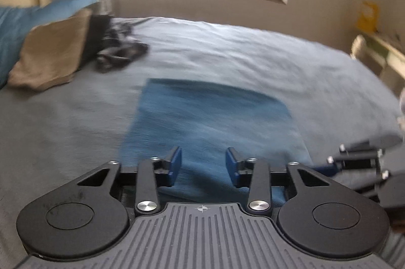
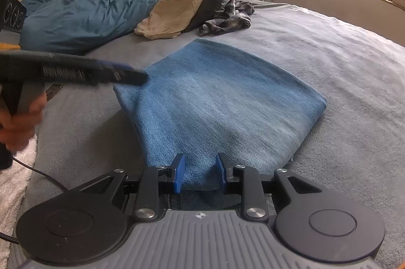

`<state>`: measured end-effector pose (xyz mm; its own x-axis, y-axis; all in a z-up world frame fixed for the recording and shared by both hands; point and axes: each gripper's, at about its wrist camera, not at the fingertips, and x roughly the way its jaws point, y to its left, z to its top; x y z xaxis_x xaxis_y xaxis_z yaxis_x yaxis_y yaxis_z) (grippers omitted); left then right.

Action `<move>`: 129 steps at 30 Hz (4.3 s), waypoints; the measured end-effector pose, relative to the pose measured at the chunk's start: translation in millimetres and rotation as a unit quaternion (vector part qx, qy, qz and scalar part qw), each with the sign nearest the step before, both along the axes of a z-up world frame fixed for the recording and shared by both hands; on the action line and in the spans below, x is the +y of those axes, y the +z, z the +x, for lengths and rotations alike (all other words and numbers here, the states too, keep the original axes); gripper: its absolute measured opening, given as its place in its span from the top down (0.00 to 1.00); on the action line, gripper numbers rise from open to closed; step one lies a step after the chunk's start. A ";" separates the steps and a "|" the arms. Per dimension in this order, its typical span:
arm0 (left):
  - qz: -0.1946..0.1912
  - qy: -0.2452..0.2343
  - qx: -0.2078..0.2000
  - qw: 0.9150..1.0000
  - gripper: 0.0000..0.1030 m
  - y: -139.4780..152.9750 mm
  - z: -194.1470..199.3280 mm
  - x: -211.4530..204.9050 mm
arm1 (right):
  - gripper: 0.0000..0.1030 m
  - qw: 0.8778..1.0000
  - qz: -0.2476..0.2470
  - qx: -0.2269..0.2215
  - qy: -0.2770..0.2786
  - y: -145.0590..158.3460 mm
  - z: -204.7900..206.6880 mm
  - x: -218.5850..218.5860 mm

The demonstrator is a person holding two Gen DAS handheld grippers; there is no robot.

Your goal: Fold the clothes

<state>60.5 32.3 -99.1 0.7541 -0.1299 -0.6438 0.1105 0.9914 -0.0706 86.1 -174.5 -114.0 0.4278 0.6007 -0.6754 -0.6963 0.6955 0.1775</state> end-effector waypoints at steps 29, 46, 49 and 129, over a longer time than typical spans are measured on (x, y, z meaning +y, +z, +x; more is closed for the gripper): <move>0.059 -0.058 0.047 0.995 0.83 -21.4 -17.3 -22.8 | 0.71 1.000 0.006 -0.003 -0.011 -1.7 -5.3 1.5; 0.027 -0.091 0.047 0.994 0.82 -26.6 -11.4 -29.1 | 0.71 1.000 0.015 0.001 -0.012 -3.4 -3.0 -0.9; 0.038 -0.090 0.047 0.994 0.82 -17.9 -23.4 -22.2 | 0.71 1.000 0.018 0.002 -0.011 -3.7 -1.4 -1.9; 0.005 -0.078 0.013 0.997 0.77 -28.8 -20.6 -22.5 | 0.68 0.994 -0.007 0.063 -0.094 0.5 25.7 -14.5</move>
